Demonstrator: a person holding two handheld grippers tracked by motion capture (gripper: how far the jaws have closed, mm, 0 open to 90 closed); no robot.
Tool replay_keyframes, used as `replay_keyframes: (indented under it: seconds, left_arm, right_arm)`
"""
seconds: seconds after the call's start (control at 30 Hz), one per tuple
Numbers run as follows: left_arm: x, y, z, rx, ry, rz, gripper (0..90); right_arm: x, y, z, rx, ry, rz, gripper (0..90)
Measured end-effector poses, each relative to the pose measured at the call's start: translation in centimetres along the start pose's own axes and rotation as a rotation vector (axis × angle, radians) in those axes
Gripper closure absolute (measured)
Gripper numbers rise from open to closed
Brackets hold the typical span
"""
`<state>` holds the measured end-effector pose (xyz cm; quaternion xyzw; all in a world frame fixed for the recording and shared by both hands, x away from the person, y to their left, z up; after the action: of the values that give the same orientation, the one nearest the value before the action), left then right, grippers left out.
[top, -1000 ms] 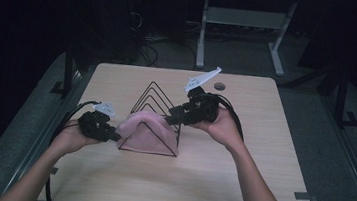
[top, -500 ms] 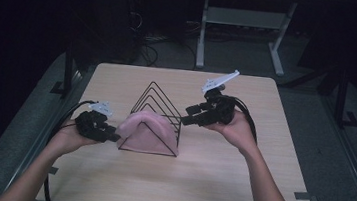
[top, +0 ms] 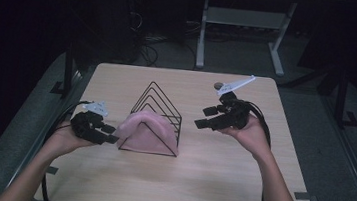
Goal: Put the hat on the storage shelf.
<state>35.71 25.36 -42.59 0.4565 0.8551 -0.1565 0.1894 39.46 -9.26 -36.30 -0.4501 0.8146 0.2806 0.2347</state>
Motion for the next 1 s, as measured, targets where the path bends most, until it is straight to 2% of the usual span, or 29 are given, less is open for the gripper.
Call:
replay_keyframes:
  seconds: [0.13, 0.37, 0.7, 0.87, 1.0]
  left_arm:
    - [0.1, 0.1, -0.1, -0.014, 0.001, 0.009, 50.1]
    - [0.4, 0.0, 0.0, -0.023, -0.006, -0.001, 41.9]
    - [1.2, 0.1, -0.1, -0.023, -0.028, -0.062, 28.2]
    - [1.4, 0.0, -0.1, -0.038, -0.034, -0.062, 26.5]
    - [1.5, -0.1, 0.0, -0.039, -0.039, -0.066, 26.0]
  right_arm:
    - [1.3, -0.6, -0.3, 0.013, 0.005, 0.028, 31.7]
    - [3.3, -1.3, -0.9, 0.045, 0.012, 0.07, 29.3]
    - [6.8, -2.2, -2.0, 0.092, 0.013, 0.129, 27.1]
    - [8.2, -2.4, -2.5, 0.107, 0.004, 0.154, 26.7]
    - [9.3, -2.4, -2.7, 0.12, 0.003, 0.155, 26.8]
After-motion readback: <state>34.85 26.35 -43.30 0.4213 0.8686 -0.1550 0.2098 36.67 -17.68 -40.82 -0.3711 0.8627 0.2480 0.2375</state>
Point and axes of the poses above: each handheld gripper's, and its own axes: z roughly forward along the jaws, x roughly out of its underside, y roughly to its left, the point moved 6 cm from there along z, roughly forward along the jaws, and after that the axes turned 8 degrees about y, right-handed, at the moved point
